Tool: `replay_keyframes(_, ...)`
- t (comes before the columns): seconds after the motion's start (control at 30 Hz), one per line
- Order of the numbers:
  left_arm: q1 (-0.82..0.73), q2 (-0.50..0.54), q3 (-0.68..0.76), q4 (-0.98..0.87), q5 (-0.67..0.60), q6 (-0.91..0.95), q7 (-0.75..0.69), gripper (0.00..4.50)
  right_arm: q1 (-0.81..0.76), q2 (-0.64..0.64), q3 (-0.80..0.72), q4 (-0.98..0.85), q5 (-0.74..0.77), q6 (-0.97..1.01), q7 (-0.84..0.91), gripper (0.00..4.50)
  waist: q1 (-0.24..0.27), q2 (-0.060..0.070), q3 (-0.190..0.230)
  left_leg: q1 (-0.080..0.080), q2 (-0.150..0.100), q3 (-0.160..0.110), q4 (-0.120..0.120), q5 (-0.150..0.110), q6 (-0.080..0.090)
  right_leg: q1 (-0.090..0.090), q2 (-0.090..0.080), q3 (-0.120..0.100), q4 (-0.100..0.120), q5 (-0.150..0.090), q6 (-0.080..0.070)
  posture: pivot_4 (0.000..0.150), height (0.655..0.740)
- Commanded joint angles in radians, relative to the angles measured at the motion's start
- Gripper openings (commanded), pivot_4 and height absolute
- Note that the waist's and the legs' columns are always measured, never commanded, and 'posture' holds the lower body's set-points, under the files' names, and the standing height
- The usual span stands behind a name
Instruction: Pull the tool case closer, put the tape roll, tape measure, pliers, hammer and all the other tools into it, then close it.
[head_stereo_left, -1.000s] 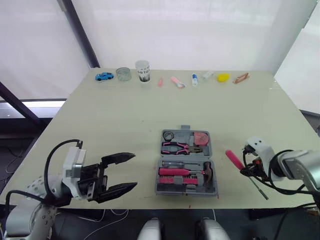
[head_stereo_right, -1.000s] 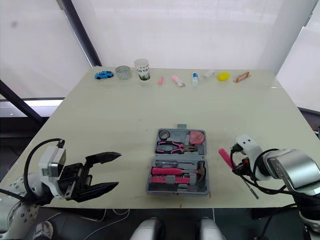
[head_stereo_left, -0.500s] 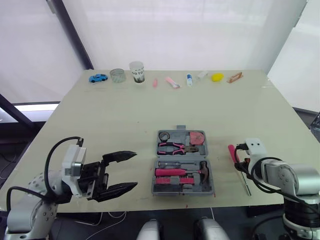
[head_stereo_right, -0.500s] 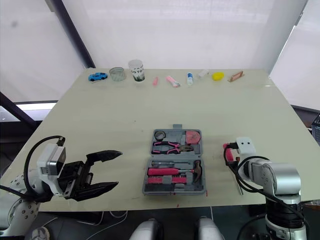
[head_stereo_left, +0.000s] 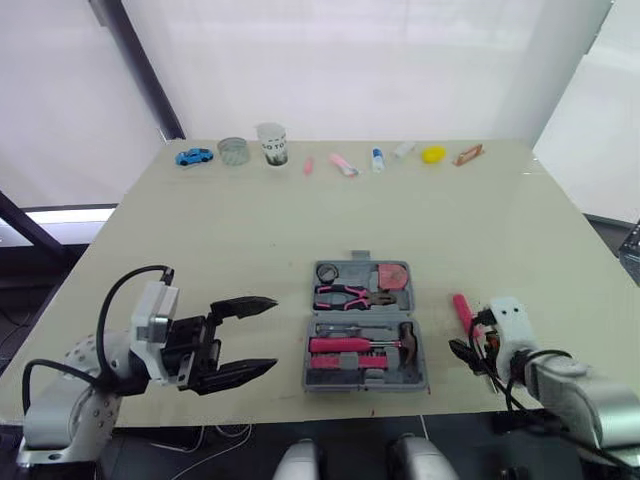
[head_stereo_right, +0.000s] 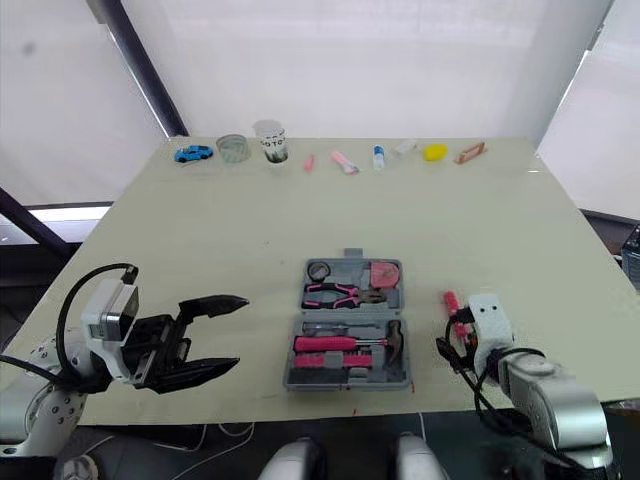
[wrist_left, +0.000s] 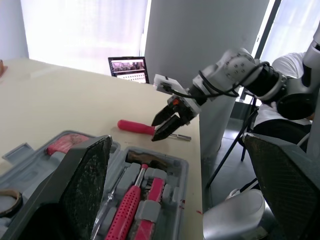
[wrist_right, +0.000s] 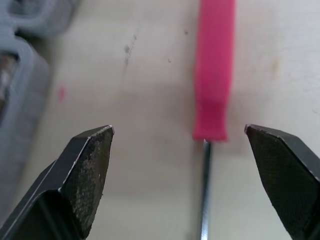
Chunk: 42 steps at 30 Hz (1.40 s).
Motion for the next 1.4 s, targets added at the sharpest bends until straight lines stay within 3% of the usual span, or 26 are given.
replay_keyframes(0.03, -0.008, 0.002, 0.009, -0.022, -0.014, -0.001, 0.004, 4.5, 0.027, 0.045, -0.021, 0.034, -0.036, -0.214, -0.032, 4.41, -0.001, 0.0, 0.0, 0.001, 0.001, 0.0, 0.0, 0.0, 0.0, 0.0, 0.001, 0.001, 0.0, 0.0, 0.0, 0.15, 0.74)
replay_keyframes(0.2, -0.024, 0.008, 0.006, -0.026, -0.024, 0.01, 0.003, 4.5, 0.04, 0.079, 0.006, 0.103, -0.071, -0.355, -0.048, 4.41, 0.004, 0.0, 0.0, 0.0, 0.001, 0.001, 0.0, 0.0, 0.0, 0.0, 0.001, 0.0, 0.0, 0.0, -0.001, 0.15, 0.74)
replay_keyframes(0.43, -0.055, 0.011, 0.004, -0.021, -0.02, 0.026, 0.003, 4.5, 0.042, 0.136, 0.025, 0.162, -0.103, -0.405, -0.097, 4.41, 0.004, 0.0, 0.0, 0.0, 0.001, 0.001, 0.0, 0.0, 0.0, 0.0, 0.001, 0.0, 0.001, 0.001, -0.002, 0.15, 0.74)
replay_keyframes(0.53, -0.059, 0.011, 0.005, -0.025, -0.02, 0.03, 0.005, 4.5, 0.05, 0.138, 0.028, 0.175, -0.116, -0.422, -0.104, 3.55, 0.004, 0.0, 0.0, 0.0, 0.001, 0.001, 0.0, 0.0, 0.0, 0.0, 0.001, 0.0, 0.0, 0.0, -0.002, 0.15, 0.74)
replay_keyframes(0.73, -0.062, 0.008, 0.007, -0.039, -0.025, 0.039, 0.01, 4.5, 0.058, 0.141, 0.024, 0.203, -0.122, -0.46, -0.105, 0.48, 0.004, 0.0, 0.0, 0.0, 0.001, 0.001, 0.0, 0.0, 0.0, 0.0, 0.001, 0.0, 0.0, 0.0, -0.002, 0.15, 0.74)
replay_keyframes(0.77, -0.063, 0.007, 0.007, -0.04, -0.025, 0.04, 0.009, 4.5, 0.06, 0.141, 0.025, 0.202, -0.122, -0.459, -0.105, 0.38, 0.004, 0.0, 0.0, 0.0, 0.001, 0.001, 0.0, 0.0, 0.0, 0.0, 0.001, 0.0, 0.0, 0.0, -0.002, 0.15, 0.74)
replay_keyframes(0.97, -0.063, 0.008, 0.006, -0.046, -0.029, 0.047, 0.01, 4.5, 0.069, 0.113, 0.04, 0.18, -0.113, -0.48, -0.057, 0.38, 0.005, 0.0, 0.0, 0.0, 0.001, 0.001, 0.0, 0.0, 0.0, 0.0, 0.001, 0.0, 0.0, 0.0, -0.002, 0.15, 0.74)
replay_keyframes(1.23, -0.012, -0.028, 0.076, -0.046, -0.015, 0.024, 0.12, 4.5, 0.008, -0.171, 0.157, -0.017, -0.039, -0.566, 0.325, 0.38, 0.002, 0.0, 0.0, 0.001, 0.001, -0.001, 0.0, 0.0, 0.0, 0.0, 0.001, 0.002, 0.001, 0.001, -0.001, 0.15, 0.74)
replay_keyframes(1.4, 0.066, 0.001, 0.142, -0.021, -0.056, 0.026, 0.041, 4.5, -0.116, -0.304, 0.249, -0.112, -0.02, -0.496, 0.459, 0.38, 0.006, 0.0, 0.0, 0.001, 0.001, 0.0, 0.0, 0.0, 0.0, 0.0, 0.001, 0.0, 0.0, 0.001, -0.002, 0.15, 0.74)
